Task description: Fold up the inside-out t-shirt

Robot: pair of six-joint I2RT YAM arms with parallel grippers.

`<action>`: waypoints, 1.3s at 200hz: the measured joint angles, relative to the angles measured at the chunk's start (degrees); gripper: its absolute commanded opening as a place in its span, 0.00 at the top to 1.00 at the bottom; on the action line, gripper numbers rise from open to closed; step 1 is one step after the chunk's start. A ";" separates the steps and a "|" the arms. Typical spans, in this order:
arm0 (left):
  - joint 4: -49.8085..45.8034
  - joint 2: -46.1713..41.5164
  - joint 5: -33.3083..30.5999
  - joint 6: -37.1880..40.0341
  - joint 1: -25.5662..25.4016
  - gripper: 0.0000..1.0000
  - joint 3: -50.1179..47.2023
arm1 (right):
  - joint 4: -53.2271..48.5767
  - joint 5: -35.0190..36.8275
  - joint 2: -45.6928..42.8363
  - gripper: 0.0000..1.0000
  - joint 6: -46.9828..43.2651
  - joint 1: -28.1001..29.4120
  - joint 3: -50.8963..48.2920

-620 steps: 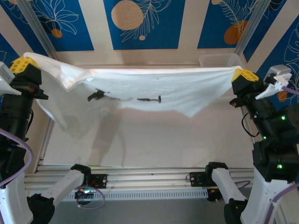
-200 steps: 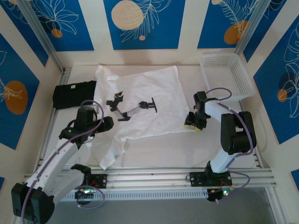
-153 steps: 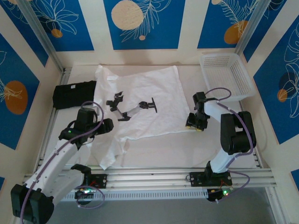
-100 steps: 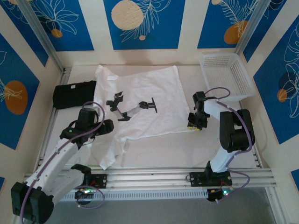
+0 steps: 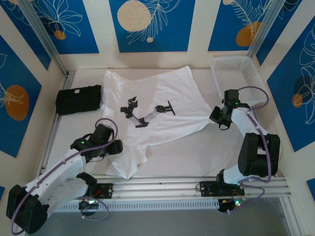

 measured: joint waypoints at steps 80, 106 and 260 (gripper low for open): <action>-1.40 6.88 -0.42 -13.49 -25.09 0.32 -3.72 | 2.51 -5.07 0.33 1.00 0.20 0.37 -0.28; 1.55 12.07 0.26 -15.63 -29.92 0.32 -4.20 | 2.51 -5.35 0.33 1.00 0.20 0.68 -0.28; 1.01 3.43 -8.09 -8.52 -23.67 1.00 1.25 | 4.68 -10.27 -3.41 1.00 -0.96 1.97 -2.84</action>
